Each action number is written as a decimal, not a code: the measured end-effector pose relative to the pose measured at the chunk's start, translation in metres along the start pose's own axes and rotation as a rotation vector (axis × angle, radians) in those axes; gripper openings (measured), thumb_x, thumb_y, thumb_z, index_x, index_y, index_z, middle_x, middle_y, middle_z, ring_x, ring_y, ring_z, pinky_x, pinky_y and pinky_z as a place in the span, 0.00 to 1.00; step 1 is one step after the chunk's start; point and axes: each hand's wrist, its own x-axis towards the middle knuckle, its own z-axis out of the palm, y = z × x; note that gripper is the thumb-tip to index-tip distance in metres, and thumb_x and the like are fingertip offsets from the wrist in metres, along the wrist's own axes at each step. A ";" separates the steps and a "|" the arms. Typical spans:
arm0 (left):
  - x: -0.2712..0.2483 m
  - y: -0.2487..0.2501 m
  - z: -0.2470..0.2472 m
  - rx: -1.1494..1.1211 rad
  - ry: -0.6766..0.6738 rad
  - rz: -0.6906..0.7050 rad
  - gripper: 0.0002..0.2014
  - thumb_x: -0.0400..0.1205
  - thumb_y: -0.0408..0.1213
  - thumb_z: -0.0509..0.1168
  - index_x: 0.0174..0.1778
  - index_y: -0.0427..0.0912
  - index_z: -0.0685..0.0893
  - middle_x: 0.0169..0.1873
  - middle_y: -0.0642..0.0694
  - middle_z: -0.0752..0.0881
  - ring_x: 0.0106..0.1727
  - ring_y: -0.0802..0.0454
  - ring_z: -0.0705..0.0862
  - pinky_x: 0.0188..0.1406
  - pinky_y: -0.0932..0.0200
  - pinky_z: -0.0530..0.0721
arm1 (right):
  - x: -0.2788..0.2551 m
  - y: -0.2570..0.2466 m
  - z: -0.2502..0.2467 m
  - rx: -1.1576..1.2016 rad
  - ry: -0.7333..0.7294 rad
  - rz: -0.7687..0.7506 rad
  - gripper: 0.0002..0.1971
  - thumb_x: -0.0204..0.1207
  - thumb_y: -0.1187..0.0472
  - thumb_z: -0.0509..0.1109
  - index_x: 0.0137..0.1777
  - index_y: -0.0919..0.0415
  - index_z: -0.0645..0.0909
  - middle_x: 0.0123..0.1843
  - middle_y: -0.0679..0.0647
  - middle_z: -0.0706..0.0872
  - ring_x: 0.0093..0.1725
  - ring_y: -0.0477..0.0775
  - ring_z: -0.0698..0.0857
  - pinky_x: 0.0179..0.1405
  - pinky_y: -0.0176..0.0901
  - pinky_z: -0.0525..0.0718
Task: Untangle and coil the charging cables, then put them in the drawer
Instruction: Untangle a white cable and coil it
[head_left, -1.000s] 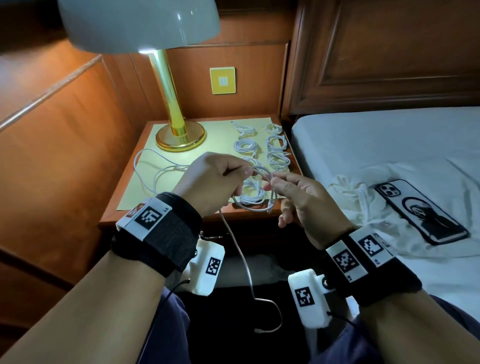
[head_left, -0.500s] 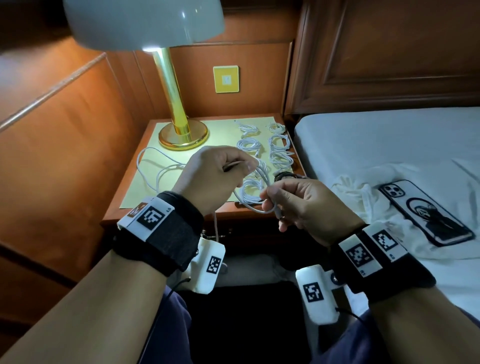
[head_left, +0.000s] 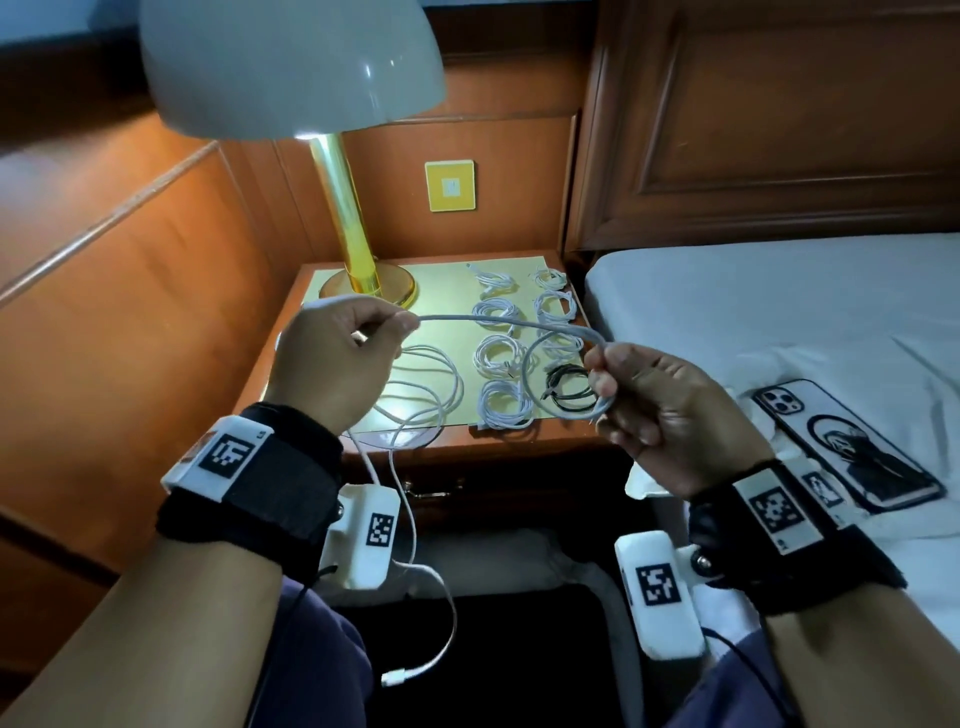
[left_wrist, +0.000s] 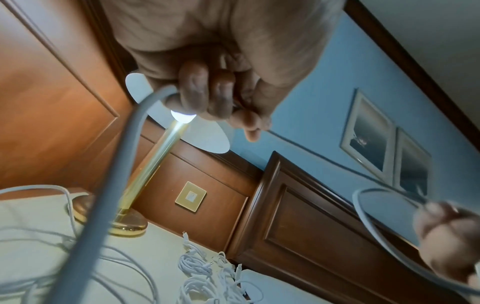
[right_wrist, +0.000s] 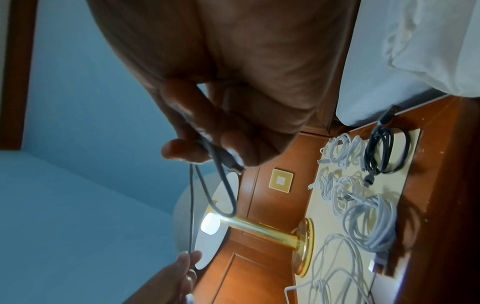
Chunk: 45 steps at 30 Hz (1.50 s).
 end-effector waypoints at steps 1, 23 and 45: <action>-0.001 -0.001 0.002 0.022 0.031 0.010 0.08 0.82 0.43 0.72 0.38 0.49 0.91 0.31 0.56 0.87 0.37 0.58 0.85 0.39 0.62 0.78 | 0.000 0.003 0.003 0.005 -0.012 0.003 0.10 0.73 0.54 0.71 0.44 0.62 0.85 0.32 0.51 0.83 0.14 0.41 0.63 0.20 0.35 0.68; -0.025 0.039 0.033 0.107 -0.521 0.158 0.13 0.83 0.28 0.67 0.53 0.49 0.93 0.41 0.61 0.85 0.44 0.66 0.84 0.45 0.81 0.75 | -0.003 0.012 0.022 -0.617 0.145 -0.337 0.11 0.88 0.62 0.63 0.46 0.63 0.82 0.44 0.52 0.92 0.19 0.52 0.74 0.22 0.39 0.74; -0.023 0.040 0.040 -0.086 -0.230 0.124 0.09 0.80 0.48 0.74 0.47 0.47 0.85 0.38 0.55 0.85 0.27 0.59 0.76 0.29 0.66 0.76 | -0.002 0.014 0.031 -0.216 0.029 0.050 0.14 0.90 0.60 0.56 0.40 0.60 0.70 0.27 0.51 0.70 0.18 0.45 0.60 0.24 0.45 0.52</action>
